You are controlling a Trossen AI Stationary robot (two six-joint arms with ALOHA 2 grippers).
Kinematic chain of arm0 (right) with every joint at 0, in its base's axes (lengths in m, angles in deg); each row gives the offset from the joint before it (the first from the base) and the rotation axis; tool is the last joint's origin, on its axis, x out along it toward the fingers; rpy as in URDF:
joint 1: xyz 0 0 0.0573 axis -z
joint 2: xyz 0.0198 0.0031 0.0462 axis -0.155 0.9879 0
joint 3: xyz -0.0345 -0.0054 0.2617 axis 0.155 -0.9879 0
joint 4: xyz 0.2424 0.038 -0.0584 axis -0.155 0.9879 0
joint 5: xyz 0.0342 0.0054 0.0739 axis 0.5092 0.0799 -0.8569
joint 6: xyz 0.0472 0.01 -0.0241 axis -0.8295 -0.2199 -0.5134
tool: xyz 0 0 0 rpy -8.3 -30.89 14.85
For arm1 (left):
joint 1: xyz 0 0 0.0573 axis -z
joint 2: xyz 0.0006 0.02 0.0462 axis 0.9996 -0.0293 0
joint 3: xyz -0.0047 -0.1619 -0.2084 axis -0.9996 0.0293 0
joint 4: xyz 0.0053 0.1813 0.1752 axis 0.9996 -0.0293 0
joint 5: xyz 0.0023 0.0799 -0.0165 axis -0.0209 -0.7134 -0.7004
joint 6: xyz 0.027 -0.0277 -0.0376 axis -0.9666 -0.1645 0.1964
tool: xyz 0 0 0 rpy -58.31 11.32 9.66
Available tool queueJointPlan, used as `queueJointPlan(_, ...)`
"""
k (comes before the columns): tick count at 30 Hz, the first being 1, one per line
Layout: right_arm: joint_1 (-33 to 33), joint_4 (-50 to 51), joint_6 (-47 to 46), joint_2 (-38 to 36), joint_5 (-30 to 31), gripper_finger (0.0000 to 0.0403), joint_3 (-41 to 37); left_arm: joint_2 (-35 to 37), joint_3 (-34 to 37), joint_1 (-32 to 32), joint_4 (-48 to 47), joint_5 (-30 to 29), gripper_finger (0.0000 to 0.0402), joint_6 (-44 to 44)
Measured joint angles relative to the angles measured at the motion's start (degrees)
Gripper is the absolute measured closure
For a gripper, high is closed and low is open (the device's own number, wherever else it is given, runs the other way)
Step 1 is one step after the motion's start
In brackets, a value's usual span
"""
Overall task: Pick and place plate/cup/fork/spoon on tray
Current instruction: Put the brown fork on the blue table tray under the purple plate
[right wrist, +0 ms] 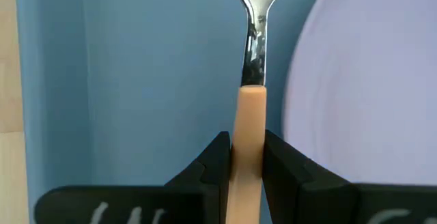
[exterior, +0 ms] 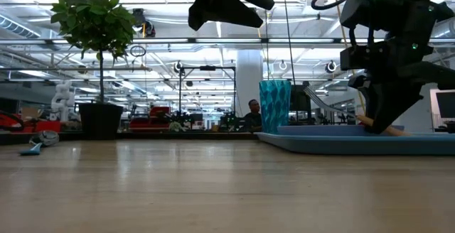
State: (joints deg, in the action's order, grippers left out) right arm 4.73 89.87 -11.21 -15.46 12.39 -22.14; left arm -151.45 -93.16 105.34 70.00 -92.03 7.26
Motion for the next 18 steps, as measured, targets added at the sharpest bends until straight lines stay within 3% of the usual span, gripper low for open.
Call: queueJointPlan(18, 0.0, 0.7, 1.1, 0.0, -1.6, 0.0344, 0.0, 0.0, 0.0, 0.0, 0.0, 0.1, 0.0222, -1.5)
